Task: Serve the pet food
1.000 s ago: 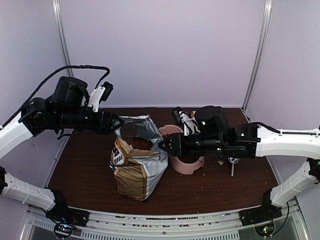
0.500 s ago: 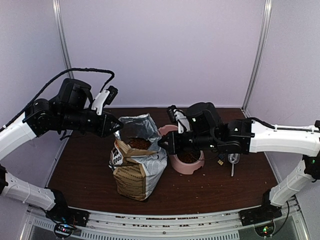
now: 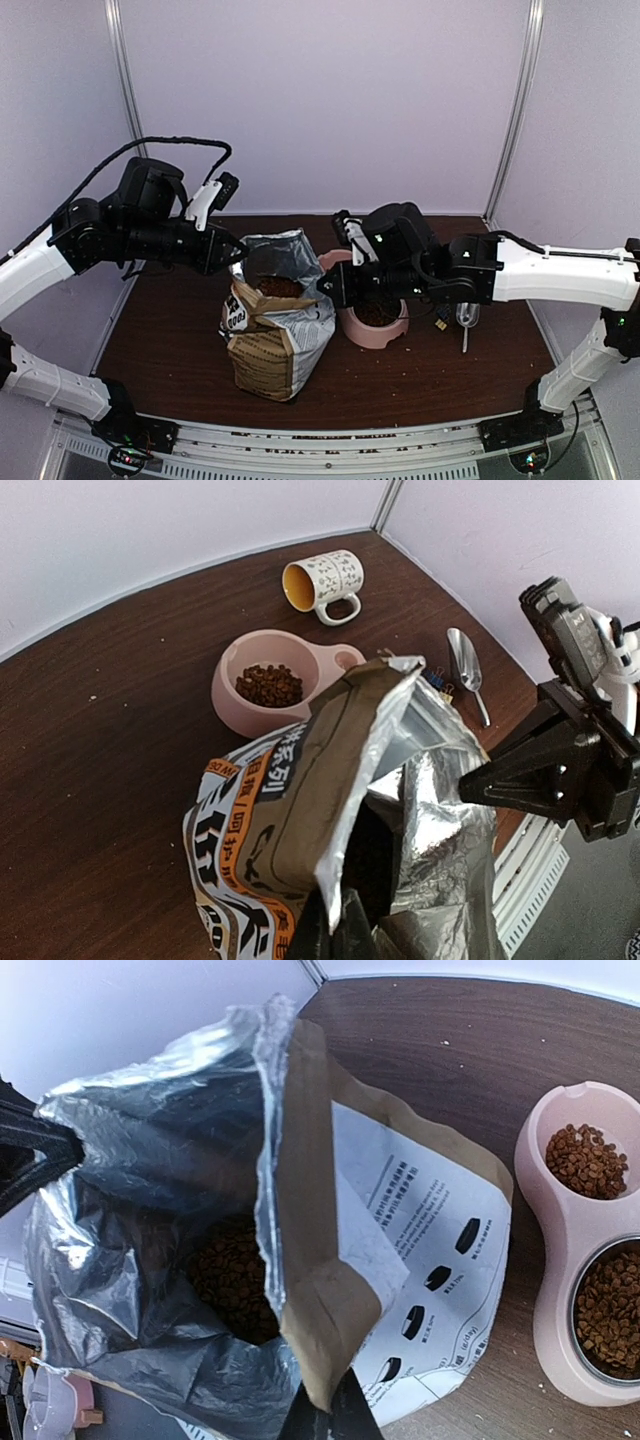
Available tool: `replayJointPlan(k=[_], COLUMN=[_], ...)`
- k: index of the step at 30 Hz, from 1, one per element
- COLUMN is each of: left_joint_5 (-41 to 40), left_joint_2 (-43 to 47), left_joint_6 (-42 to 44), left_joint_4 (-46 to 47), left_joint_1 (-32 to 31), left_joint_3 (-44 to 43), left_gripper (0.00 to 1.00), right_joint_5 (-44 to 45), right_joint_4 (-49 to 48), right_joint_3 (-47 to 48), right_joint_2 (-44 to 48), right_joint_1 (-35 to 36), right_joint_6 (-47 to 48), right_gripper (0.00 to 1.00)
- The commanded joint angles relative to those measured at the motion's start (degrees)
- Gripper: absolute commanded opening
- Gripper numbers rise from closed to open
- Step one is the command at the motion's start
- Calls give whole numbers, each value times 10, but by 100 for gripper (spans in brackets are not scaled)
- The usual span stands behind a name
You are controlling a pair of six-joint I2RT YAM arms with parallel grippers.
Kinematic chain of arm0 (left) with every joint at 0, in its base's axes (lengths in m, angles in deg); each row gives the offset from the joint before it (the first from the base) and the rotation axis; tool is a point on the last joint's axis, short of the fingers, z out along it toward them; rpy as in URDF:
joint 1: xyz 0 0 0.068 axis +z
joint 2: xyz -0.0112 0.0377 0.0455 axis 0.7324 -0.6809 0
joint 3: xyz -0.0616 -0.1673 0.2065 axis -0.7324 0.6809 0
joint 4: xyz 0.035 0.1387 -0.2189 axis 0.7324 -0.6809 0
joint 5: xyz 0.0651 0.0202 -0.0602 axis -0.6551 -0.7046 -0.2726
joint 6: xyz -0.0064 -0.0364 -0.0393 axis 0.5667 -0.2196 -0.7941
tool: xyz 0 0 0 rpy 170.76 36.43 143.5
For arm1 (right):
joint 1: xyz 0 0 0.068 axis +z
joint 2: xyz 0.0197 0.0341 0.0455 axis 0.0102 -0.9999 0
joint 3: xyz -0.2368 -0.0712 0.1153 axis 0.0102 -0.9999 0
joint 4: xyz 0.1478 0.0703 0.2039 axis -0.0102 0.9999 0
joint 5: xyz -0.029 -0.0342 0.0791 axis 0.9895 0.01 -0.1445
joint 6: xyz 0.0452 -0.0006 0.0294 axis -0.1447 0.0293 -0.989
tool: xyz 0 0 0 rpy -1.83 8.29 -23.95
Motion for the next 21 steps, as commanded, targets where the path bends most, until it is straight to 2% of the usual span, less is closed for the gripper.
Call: replayJointPlan(k=[1, 5, 10, 20, 21], left_joint_5=[55, 130, 157, 159, 144], left_joint_2=[14, 30, 24, 39, 40], left_joint_6=[25, 42, 60, 66, 71], left_joint_4=[69, 122, 159, 187, 176], left_joint_1=[5, 3, -28, -44, -44], left_joint_3=[7, 9, 1, 12, 8], left_gripper=[0, 0, 0, 0, 6], right_joint_5=[-42, -59, -93, -78, -73], right_joint_4=[-37, -35, -38, -51, -48], right_joint_3=[58, 149, 236, 266, 267], right_joint_2=[-2, -27, -92, -108, -108], right_joint_1=[8, 29, 47, 47, 46], right_joint_6=[30, 69, 88, 103, 105], right_gripper=[0, 0, 0, 0, 0])
